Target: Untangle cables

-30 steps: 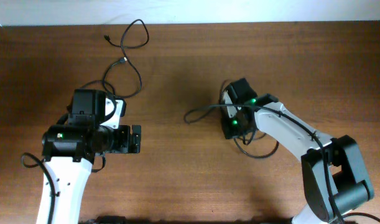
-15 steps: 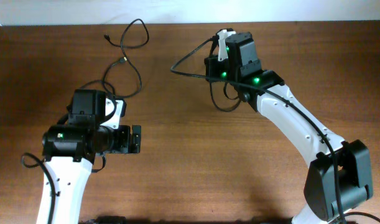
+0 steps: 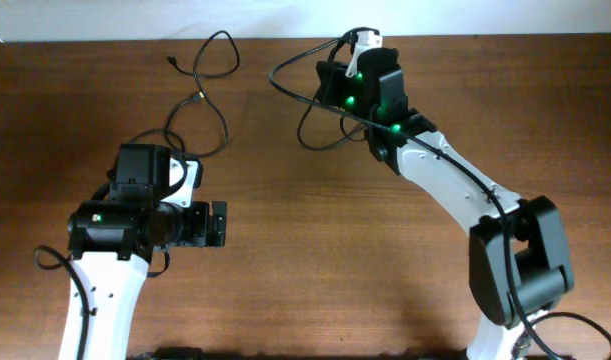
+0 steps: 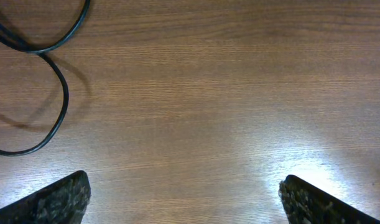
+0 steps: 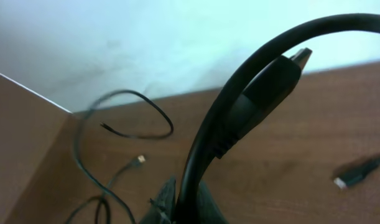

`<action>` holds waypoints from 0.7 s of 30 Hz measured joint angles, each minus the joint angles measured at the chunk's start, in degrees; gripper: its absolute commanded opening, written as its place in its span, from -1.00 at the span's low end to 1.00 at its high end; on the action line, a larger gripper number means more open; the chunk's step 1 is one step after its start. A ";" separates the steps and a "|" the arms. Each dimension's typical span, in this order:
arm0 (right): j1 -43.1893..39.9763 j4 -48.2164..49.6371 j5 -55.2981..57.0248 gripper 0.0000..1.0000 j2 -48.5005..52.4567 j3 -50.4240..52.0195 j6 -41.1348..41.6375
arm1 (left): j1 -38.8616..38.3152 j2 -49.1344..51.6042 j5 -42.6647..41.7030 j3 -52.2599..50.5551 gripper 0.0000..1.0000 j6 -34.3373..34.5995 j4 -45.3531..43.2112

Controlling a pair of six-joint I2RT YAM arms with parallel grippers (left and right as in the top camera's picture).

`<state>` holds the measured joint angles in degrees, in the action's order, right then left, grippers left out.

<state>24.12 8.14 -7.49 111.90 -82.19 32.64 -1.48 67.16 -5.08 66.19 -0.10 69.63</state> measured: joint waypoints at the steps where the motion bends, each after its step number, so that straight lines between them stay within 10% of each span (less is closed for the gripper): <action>1: 0.00 -1.27 0.04 -0.92 1.29 -0.07 0.17 | 0.00 0.00 0.00 0.00 0.98 0.00 0.02; 4: 0.07 -7.78 2.38 -0.93 4.90 -0.31 0.35 | 0.00 0.00 0.00 0.00 0.98 0.00 0.00; 6: 0.04 -10.88 4.90 -0.55 7.52 -0.31 -0.35 | 0.00 0.00 0.00 0.00 0.98 0.00 0.00; 10: 0.07 -13.18 8.57 0.99 8.17 -0.31 -2.36 | 0.00 0.00 0.00 0.00 0.98 0.00 0.02; 21: -0.81 -24.30 10.49 0.97 5.64 -0.28 -7.13 | 0.00 0.00 0.00 0.00 0.98 0.00 0.07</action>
<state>23.31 -16.16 3.01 117.54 -82.48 25.52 -1.48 67.16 -5.08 66.19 -0.10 69.69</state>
